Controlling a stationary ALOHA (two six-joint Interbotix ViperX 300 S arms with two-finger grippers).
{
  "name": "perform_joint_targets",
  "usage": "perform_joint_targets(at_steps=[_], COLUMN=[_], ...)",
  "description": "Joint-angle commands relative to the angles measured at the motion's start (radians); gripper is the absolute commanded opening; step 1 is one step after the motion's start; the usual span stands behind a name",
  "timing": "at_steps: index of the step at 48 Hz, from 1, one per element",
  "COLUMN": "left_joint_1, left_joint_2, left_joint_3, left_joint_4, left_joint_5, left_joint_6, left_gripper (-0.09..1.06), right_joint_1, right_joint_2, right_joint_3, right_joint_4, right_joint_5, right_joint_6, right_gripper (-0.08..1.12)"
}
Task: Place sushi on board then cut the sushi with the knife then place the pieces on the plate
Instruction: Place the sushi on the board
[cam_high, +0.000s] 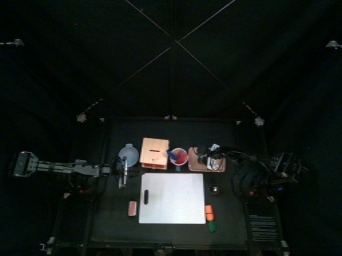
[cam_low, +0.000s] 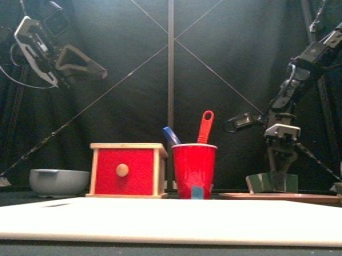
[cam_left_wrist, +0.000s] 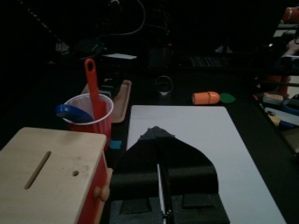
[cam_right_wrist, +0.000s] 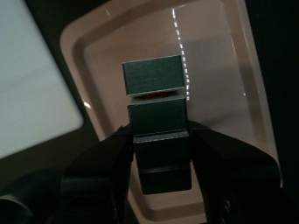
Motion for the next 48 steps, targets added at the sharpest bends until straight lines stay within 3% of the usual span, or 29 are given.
perform_joint_targets(at_steps=[1,13,19,31,48], left_joint_1=[0.003,0.003,0.003,0.008,0.020], left_joint_2=[0.002,0.002,0.002,0.002,0.002], left_joint_3=[-0.009,0.009,0.015,0.026,0.023], left_joint_4=[0.000,0.000,0.000,0.000,0.000], left_joint_5=[-0.008,-0.008,-0.005,-0.005,-0.005], left_joint_6=[-0.002,-0.002,-0.002,-0.002,-0.003], left_gripper=[-0.02,-0.02,-0.02,-0.02,-0.02], right_joint_1=[0.041,0.109,0.147,0.331,0.560], right_joint_2=[-0.064,-0.132,-0.164,-0.210,-0.087], right_joint_3=[-0.025,0.035,0.071,0.075,-0.043], right_joint_4=[0.104,0.353,0.383,0.233,-0.166], right_joint_5=[0.023,-0.015,-0.069,-0.184,-0.196], right_joint_6=[0.003,0.011,0.114,0.523,1.273], right_gripper=[0.61,0.61,0.61,0.61,0.61])
